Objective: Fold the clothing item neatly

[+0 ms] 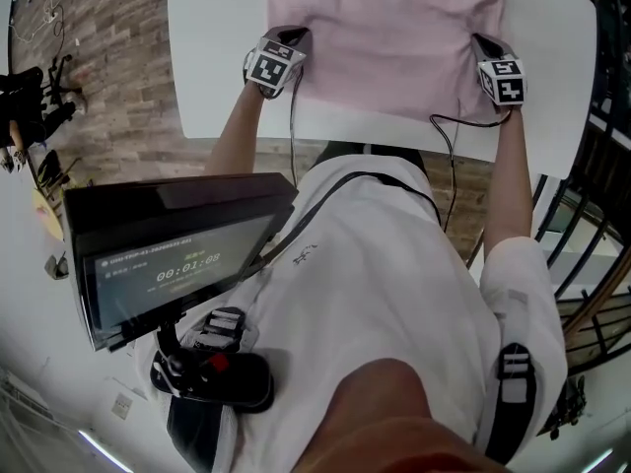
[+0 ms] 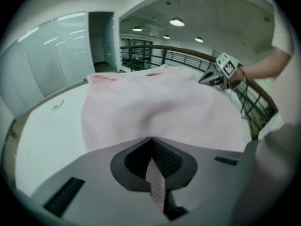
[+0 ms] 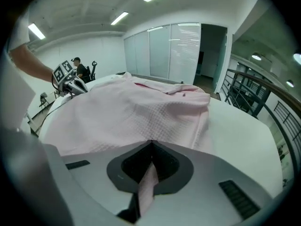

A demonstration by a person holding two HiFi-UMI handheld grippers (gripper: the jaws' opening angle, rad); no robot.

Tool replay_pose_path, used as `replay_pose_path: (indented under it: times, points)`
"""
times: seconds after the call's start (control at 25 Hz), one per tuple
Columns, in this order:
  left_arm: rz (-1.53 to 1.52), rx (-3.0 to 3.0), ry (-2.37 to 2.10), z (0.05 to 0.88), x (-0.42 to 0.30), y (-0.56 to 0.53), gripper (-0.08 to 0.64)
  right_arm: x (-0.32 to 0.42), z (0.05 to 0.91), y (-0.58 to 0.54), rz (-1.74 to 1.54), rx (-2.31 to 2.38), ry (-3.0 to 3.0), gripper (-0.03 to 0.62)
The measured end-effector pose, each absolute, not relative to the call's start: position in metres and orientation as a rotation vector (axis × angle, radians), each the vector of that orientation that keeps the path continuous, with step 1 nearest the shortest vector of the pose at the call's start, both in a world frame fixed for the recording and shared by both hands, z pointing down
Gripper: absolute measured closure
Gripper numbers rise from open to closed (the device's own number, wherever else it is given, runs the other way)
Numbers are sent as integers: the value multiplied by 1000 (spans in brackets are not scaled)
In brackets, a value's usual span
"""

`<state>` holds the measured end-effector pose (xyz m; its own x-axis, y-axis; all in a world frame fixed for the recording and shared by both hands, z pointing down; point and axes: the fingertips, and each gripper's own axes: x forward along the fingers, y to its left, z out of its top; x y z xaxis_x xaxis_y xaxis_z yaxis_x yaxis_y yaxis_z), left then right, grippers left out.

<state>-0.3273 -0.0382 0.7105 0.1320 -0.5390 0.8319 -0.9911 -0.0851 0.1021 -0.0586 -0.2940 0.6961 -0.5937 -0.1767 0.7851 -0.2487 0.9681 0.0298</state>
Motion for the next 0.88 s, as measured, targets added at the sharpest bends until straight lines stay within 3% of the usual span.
replay_pose_path:
  times: [0.24,0.64,0.88]
  points:
    - [741,1741,-1590,671,-328,-38,557,-60,654,-279,144,367,-2342,591]
    - [752,2056,-1443,573,-163,12,558,42,580,-145,129,262,-2394,591]
    - [768,2152,-1326,587,-137,57,558,37,595,-96,120,285,-2399,591]
